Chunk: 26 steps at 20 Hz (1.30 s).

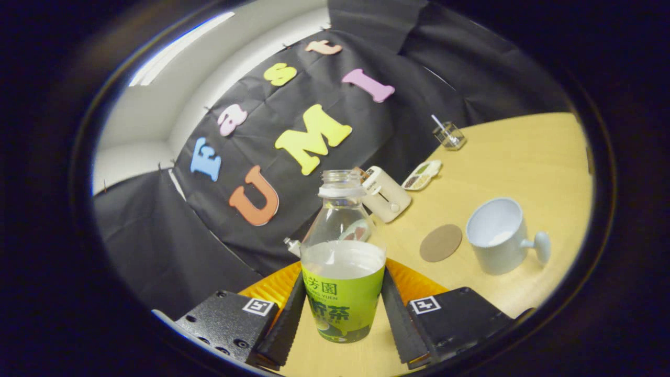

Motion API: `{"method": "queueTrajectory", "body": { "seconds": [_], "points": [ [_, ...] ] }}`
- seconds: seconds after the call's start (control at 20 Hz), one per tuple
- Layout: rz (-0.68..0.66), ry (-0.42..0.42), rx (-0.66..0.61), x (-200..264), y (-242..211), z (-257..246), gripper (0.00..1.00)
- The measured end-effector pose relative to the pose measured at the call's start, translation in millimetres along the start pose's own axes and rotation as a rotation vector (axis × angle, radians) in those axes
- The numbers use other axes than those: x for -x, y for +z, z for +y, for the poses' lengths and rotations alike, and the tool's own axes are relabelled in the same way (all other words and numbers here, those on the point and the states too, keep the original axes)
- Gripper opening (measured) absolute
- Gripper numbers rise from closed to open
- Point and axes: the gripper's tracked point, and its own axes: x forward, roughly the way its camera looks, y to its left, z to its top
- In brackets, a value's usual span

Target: Take the bottle from table, then pour the juice into the cup, finally place the bottle on the coaster

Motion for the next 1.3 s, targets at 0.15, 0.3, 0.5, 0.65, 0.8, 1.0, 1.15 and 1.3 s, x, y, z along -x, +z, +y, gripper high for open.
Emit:
{"method": "queueTrajectory", "body": {
  "seconds": [0.15,0.3,0.5,0.65,0.8,1.0,1.15,1.3],
  "points": [
    [-0.004,0.085,-0.257,-2,4,-4,0.79],
    [0.007,0.092,-0.363,-4,4,-10,0.79],
    [0.018,0.117,-0.448,-2,6,-5,0.79],
    [0.005,0.147,-0.562,-1,14,2,0.79],
    [-0.001,0.188,-0.669,1,22,17,0.79],
    [-0.025,0.246,-0.77,4,37,43,0.78],
    [-0.023,0.268,-0.821,0,47,58,0.78],
    [-0.025,0.285,-0.873,4,56,66,0.78]
  ]
}}
